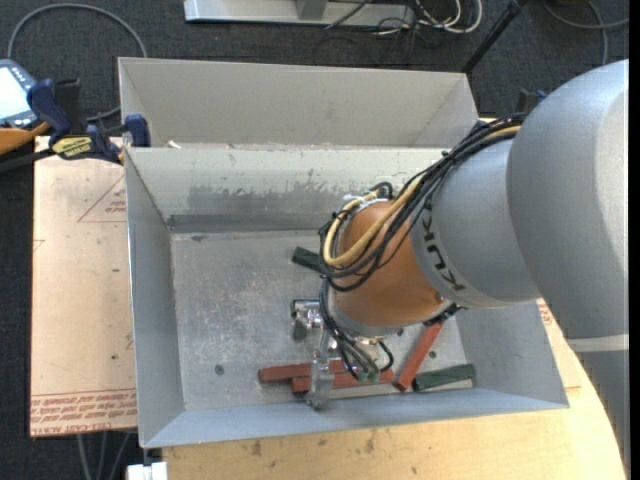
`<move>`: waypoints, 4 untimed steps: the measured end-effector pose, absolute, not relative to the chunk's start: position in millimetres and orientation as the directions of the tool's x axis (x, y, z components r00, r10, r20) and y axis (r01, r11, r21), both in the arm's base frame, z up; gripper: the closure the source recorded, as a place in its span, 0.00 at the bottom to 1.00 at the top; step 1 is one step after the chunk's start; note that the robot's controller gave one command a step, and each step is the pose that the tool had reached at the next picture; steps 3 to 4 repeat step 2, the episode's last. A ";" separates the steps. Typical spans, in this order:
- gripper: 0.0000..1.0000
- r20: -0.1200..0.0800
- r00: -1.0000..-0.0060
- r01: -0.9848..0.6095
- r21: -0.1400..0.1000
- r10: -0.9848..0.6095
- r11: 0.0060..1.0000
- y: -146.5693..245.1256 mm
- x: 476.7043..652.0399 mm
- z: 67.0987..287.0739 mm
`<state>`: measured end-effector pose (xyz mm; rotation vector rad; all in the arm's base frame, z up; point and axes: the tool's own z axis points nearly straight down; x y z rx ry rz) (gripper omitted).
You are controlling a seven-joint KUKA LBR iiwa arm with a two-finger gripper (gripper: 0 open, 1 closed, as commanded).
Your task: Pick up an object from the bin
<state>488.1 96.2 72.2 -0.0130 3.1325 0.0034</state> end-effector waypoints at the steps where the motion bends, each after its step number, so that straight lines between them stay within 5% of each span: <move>1: 1.00 -0.002 -1.000 -0.009 0.002 -0.009 1.000 96.3 486.1 71.4; 2: 1.00 -0.004 -1.000 -0.007 0.002 -0.007 1.000 96.7 487.0 105.4; 4: 1.00 -0.004 -1.000 -0.007 0.002 -0.007 1.000 96.7 487.0 105.4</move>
Offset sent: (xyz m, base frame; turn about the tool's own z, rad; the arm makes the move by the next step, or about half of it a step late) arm 0.0000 0.0000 0.0000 0.0000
